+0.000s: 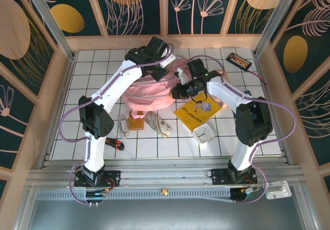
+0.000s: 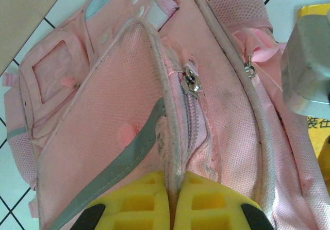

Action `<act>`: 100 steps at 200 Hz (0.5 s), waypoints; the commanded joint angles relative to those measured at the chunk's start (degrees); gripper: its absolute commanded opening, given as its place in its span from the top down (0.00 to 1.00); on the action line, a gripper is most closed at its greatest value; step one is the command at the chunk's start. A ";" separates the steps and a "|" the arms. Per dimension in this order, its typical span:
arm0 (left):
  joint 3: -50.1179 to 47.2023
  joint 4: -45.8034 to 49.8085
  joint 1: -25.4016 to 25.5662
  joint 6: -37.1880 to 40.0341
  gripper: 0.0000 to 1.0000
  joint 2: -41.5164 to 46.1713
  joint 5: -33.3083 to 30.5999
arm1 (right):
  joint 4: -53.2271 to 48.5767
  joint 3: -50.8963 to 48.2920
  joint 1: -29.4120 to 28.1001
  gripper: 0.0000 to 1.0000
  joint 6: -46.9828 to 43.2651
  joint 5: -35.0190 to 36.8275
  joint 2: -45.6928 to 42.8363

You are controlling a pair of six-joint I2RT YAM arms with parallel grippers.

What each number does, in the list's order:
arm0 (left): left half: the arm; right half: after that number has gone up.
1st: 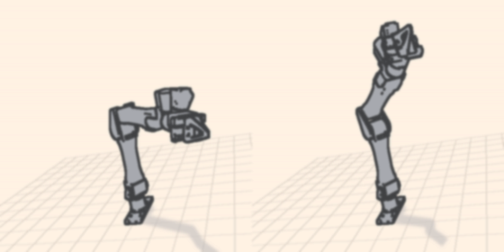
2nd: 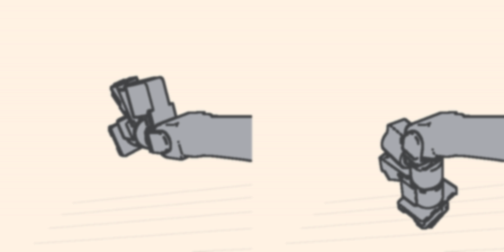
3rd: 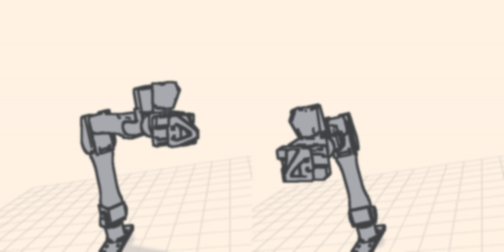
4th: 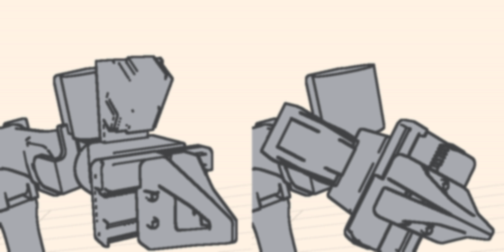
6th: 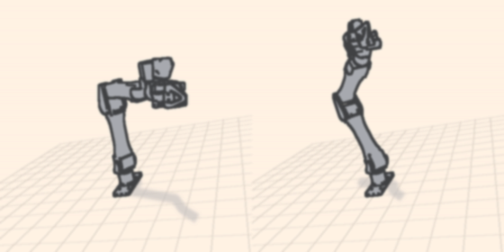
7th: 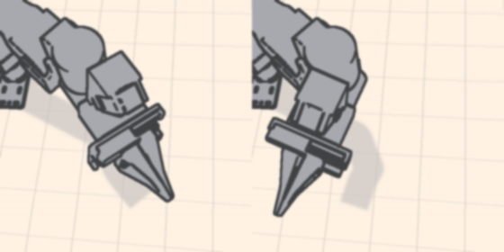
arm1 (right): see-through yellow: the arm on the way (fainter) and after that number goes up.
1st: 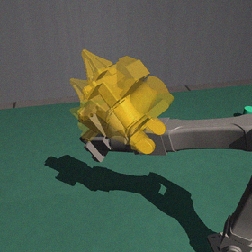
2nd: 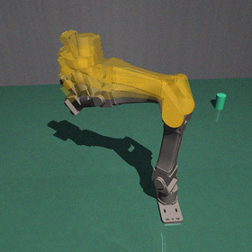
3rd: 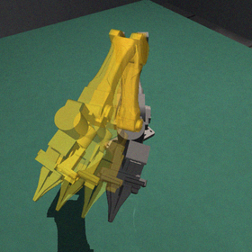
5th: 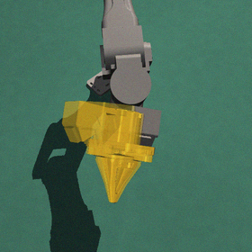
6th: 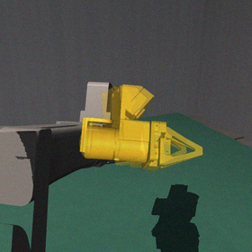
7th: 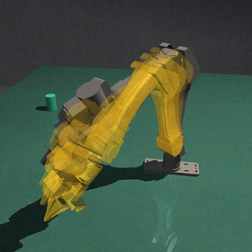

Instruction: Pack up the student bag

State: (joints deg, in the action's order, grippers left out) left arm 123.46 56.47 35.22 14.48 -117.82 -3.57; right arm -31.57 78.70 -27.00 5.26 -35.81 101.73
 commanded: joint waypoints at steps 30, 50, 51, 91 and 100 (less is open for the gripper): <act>2.23 -2.41 0.52 -2.95 1.00 1.90 1.90 | 5.64 -2.78 -0.27 0.80 3.16 0.43 -1.69; 2.14 -2.37 0.47 -2.98 1.00 2.06 1.73 | 6.74 -3.09 -0.27 0.81 3.92 0.66 -1.56; 2.14 -2.39 0.51 -3.02 1.00 2.11 1.73 | 6.76 -3.10 -0.30 0.82 3.95 0.66 -1.55; 3.48 -2.41 0.51 -4.31 1.00 1.29 0.03 | 7.78 -4.96 -0.35 0.87 4.70 0.50 -2.86; 4.10 -2.40 0.47 -4.82 1.00 0.99 -0.09 | 8.40 -5.91 -0.44 0.86 4.97 0.44 -3.49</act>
State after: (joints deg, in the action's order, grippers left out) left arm 123.50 56.84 35.27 12.73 -117.82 -3.01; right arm -25.78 74.98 -27.00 8.95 -35.59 101.41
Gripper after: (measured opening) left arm 0.045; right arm 0.131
